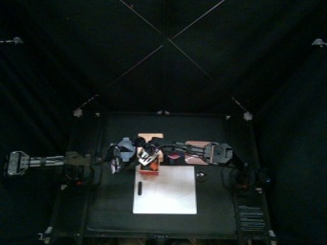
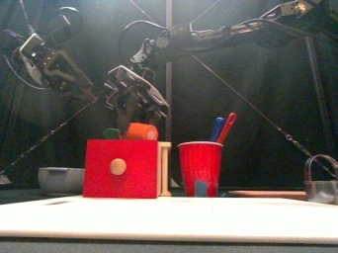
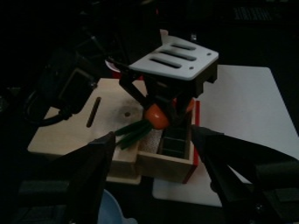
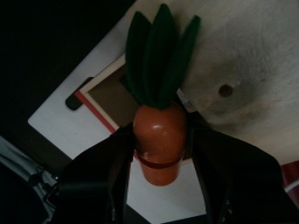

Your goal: Drop carrot into open drawer

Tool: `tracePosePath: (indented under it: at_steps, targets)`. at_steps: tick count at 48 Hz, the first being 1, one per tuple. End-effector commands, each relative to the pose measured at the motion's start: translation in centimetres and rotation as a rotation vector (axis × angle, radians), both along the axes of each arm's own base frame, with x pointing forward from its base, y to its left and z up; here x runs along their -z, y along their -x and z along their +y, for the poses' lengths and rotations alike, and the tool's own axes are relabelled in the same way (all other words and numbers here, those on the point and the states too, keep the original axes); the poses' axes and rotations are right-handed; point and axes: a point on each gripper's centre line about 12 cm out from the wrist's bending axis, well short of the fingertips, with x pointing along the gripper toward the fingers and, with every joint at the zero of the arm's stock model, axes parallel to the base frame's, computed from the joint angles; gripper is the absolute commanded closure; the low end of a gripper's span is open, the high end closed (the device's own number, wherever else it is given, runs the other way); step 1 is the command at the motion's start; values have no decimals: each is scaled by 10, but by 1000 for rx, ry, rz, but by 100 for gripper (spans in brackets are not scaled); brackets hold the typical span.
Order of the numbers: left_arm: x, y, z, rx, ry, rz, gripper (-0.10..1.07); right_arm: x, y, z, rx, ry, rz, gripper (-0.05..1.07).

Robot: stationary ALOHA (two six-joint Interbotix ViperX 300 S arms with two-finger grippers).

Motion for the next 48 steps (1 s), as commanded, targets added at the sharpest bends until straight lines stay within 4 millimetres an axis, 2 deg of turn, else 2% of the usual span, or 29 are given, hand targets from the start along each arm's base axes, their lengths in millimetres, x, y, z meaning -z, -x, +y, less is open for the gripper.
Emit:
tracePosePath:
  at_steps: [1,19,41,48]
  targets:
    - [-5,-2,0,1,-1,-14,-2,-22,-1,0,-6,22,-51,36]
    - [-6,-3,0,0,3,-18,-2,-20,6,16,-44,10,-26,21]
    - [-7,-3,0,1,1,-20,-2,-42,14,28,-84,38,-48,21]
    - [-8,-3,0,-1,2,-22,-2,-42,15,33,-110,44,-46,21]
